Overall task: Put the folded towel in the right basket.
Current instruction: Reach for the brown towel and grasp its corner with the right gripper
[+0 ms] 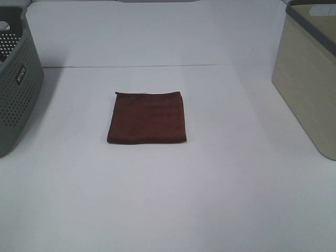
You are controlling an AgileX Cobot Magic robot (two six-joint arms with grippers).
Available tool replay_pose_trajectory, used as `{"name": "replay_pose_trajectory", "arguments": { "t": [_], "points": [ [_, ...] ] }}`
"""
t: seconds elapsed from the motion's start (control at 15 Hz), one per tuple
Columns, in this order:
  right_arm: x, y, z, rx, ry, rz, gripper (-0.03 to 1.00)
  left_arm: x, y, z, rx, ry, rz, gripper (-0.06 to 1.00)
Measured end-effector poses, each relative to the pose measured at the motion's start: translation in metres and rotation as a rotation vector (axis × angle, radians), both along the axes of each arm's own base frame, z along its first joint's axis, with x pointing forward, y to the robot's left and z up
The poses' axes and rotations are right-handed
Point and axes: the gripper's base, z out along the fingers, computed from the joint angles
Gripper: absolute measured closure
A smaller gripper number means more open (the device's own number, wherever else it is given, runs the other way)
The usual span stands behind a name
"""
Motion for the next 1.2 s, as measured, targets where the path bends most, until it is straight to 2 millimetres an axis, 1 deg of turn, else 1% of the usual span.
{"name": "replay_pose_trajectory", "arguments": {
  "t": [1.2],
  "points": [
    [0.0000,0.0000,0.0000,0.000,0.000,0.000,0.12,0.0000,0.0000,0.0000,0.000,0.000,0.000,0.06]
  ]
}}
